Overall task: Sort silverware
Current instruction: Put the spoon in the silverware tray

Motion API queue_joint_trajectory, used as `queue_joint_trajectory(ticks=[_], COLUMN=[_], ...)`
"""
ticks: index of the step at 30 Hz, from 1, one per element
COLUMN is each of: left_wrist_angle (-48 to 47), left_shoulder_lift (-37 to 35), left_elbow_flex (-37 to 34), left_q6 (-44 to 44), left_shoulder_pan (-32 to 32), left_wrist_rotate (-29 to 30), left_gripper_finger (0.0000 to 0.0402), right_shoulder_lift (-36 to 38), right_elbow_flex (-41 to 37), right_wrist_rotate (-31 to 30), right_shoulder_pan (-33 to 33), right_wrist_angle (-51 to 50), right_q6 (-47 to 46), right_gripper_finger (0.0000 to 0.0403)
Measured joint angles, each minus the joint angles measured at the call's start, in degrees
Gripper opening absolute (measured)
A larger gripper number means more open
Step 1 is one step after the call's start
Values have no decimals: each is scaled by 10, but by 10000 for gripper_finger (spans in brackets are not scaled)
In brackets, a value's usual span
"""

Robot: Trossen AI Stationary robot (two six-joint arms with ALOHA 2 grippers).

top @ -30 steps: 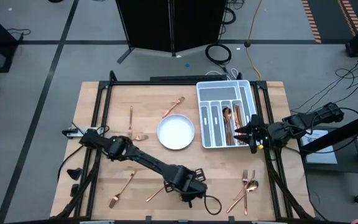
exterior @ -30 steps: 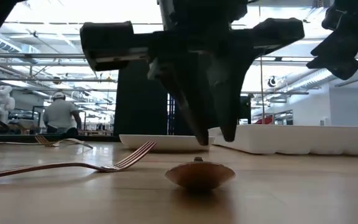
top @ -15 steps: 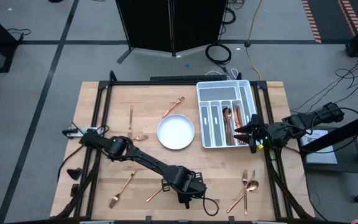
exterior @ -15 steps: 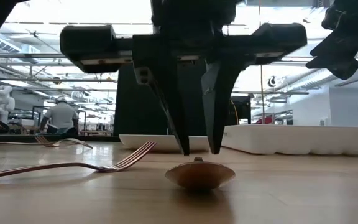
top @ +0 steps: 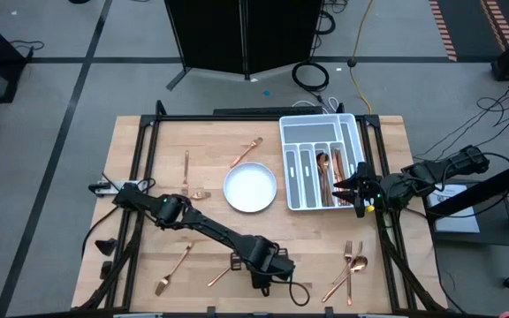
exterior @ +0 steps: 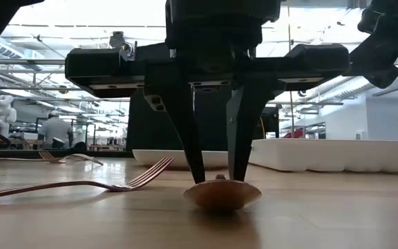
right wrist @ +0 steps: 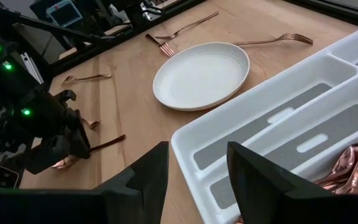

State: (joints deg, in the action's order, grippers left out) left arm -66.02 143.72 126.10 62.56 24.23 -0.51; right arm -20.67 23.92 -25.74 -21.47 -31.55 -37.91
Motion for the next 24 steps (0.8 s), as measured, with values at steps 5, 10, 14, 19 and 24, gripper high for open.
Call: queue_joint_trajectory(ticks=[5, 10, 14, 19, 24], left_wrist_angle=[6, 13, 15, 72, 144], left_shoulder_lift=[1, 1, 0, -21, -41], left_elbow_flex=[0, 0, 6, 25, 47], left_q6=[14, 10, -5, -81, -220], left_shoulder_pan=[-3, -7, -15, -49, -77], left_wrist_rotate=[4, 8, 26, 77, 114], left_gripper_finger=[56, 9, 5, 3, 1], right_shoulder_lift=[0, 0, 0, 0, 1], right_elbow_flex=[0, 0, 0, 0, 0], right_wrist_rotate=[0, 0, 1, 2, 1], right_shoulder_pan=[0, 0, 0, 0, 0], right_wrist_angle=[0, 0, 0, 1, 5], right_q6=[0, 0, 0, 12, 29], right_gripper_finger=[155, 155, 155, 155, 155])
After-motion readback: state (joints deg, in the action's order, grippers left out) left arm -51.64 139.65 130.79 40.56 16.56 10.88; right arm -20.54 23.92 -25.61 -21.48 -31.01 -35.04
